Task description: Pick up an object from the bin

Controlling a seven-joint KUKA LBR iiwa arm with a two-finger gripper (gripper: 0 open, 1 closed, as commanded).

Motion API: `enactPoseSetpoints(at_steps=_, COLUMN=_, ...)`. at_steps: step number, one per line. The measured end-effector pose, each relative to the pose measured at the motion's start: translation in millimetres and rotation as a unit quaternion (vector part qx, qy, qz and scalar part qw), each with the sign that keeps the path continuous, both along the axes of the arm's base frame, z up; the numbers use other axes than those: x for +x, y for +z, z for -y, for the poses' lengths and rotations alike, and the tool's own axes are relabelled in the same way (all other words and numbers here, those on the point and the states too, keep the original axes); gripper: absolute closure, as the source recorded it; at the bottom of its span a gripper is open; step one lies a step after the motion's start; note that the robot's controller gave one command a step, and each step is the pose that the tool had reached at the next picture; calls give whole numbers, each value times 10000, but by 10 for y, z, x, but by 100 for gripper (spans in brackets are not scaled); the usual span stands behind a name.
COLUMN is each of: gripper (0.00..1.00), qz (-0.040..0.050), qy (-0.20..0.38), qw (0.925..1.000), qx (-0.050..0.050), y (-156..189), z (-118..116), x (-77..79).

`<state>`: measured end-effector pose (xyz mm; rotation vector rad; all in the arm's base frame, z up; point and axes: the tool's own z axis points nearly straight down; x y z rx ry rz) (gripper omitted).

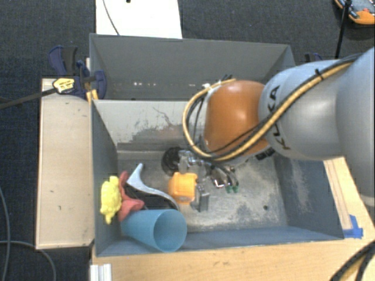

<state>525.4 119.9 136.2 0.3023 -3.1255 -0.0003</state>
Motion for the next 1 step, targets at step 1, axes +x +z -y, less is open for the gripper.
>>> enactPoseSetpoints(at_steps=1, gripper=0, qz=92, qy=310, qw=9995, qx=21, y=-402, z=41, x=86)
